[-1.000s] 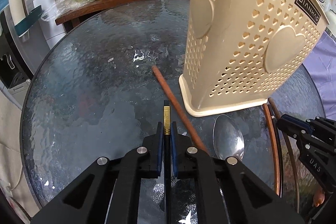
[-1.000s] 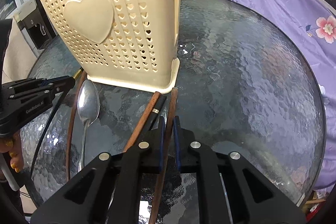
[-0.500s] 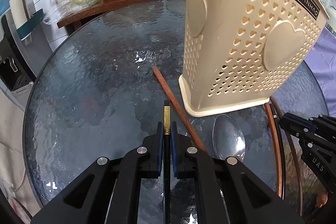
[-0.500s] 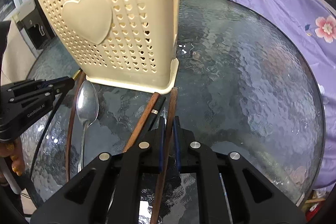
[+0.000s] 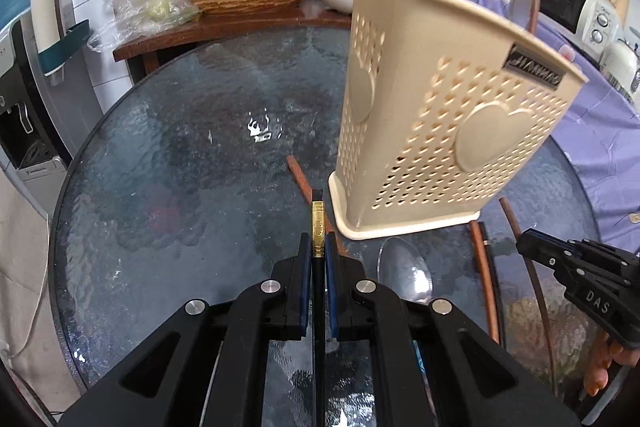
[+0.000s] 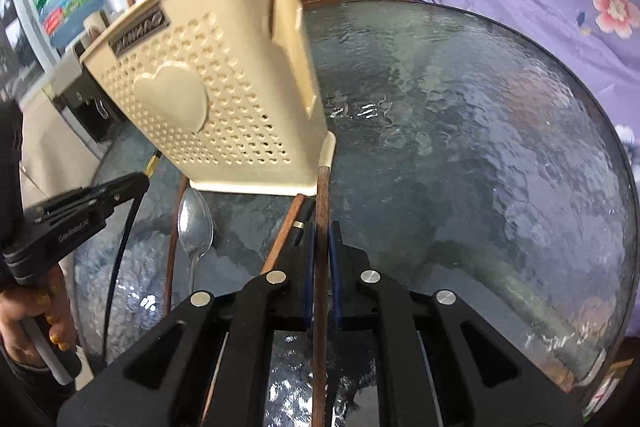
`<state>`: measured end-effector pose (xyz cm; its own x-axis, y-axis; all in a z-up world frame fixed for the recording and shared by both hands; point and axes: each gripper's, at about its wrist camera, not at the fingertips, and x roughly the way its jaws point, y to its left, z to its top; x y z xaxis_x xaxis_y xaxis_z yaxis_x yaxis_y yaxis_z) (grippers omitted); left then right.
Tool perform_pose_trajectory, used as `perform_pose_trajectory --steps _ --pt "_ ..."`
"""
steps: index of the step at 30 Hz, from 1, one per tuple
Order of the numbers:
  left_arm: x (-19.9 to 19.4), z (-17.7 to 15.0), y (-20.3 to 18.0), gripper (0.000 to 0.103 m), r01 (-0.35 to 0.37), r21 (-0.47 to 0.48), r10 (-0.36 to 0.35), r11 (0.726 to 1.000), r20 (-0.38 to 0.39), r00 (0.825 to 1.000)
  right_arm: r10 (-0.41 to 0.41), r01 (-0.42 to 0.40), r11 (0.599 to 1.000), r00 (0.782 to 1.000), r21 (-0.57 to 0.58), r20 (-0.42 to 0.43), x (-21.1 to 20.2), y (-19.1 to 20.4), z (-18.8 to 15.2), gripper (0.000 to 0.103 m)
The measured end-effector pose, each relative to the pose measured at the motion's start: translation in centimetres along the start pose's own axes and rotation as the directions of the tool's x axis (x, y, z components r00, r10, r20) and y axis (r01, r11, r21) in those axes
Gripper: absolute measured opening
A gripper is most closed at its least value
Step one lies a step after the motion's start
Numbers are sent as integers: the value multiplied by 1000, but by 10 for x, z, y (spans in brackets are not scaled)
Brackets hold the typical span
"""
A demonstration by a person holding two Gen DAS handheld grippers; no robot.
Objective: Organize utensils
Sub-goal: 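Lift both held chopsticks and carry them up toward the cream holder opening, then lower black chopstick into the holder with left tool while right tool inserts the wooden chopstick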
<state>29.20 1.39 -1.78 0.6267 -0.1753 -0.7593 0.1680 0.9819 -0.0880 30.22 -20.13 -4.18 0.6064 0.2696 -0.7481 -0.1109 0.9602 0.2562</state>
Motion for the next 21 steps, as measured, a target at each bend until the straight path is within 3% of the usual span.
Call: perform_pose_trajectory --steps 10,21 --pt "-43 5 -1 7 61 -6 -61 998 97 993 150 -158 987 976 37 157 -58 -12 9 8" --pt "-94 10 -13 7 121 30 -124 992 198 972 226 -223 974 941 -44 250 -109 5 11 7"
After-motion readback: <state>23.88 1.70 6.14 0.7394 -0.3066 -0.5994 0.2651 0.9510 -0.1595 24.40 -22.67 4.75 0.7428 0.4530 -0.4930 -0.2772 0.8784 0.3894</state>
